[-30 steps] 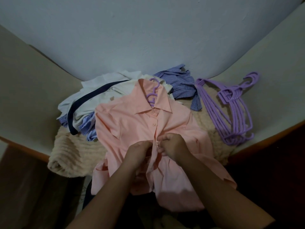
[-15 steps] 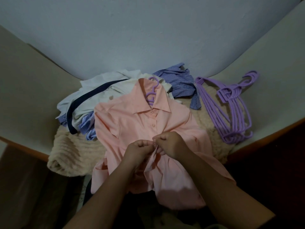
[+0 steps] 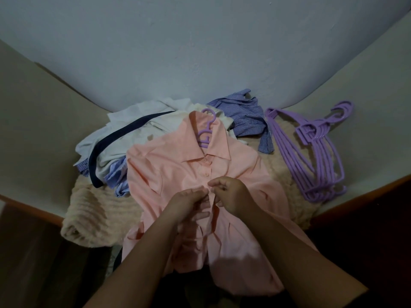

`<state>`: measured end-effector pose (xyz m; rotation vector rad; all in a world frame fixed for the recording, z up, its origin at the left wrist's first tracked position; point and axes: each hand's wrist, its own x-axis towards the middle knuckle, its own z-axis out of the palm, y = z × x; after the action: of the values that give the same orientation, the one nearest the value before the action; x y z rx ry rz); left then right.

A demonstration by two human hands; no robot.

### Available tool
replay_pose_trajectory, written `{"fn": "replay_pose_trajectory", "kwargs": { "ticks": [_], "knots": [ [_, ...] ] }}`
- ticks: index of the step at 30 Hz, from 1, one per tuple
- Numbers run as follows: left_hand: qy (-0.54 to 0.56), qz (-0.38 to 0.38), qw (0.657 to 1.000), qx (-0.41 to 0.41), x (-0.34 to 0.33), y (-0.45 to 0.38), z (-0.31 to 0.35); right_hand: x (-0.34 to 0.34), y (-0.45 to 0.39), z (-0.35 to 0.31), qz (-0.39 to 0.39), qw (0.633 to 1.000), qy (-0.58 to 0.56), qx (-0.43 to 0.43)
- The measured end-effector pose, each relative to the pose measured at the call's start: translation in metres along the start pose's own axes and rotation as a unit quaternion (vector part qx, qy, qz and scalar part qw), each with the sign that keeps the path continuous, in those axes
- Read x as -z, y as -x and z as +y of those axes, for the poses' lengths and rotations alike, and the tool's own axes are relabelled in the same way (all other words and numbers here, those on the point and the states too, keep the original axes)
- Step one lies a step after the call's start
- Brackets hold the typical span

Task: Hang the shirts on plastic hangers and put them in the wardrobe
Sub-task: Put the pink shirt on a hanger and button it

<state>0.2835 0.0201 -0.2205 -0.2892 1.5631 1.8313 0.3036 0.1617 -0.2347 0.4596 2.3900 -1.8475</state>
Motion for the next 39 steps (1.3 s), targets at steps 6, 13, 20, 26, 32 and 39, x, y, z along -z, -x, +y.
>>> {"fn": "replay_pose_trajectory", "kwargs": {
  "ticks": [6, 13, 20, 26, 32, 39],
  "knots": [
    [0.003, 0.128, 0.984, -0.127, 0.008, -0.026, 0.043, 0.009, -0.050, -0.006, 0.049, 0.995, -0.061, -0.069],
    [-0.075, 0.191, 0.967, -0.150, 0.031, -0.066, 0.075, 0.034, -0.112, -0.024, 0.122, 0.982, 0.138, 0.035],
    [-0.506, 0.204, 0.813, -0.201, 0.059, -0.090, 0.068, 0.049, -0.151, -0.021, 0.066, 0.969, 0.236, -0.015],
    [-0.642, 0.206, 0.693, -0.256, 0.066, -0.091, 0.068, 0.054, -0.153, -0.027, 0.059, 0.956, 0.288, 0.018],
    [-0.667, 0.180, 0.668, -0.277, 0.070, -0.088, 0.066, 0.046, -0.140, -0.045, 0.004, 0.966, 0.256, 0.039],
    [-0.610, 0.248, 0.667, -0.348, 0.091, -0.092, 0.105, 0.045, -0.155, -0.111, 0.109, 0.975, 0.140, 0.137]
  ]
}}
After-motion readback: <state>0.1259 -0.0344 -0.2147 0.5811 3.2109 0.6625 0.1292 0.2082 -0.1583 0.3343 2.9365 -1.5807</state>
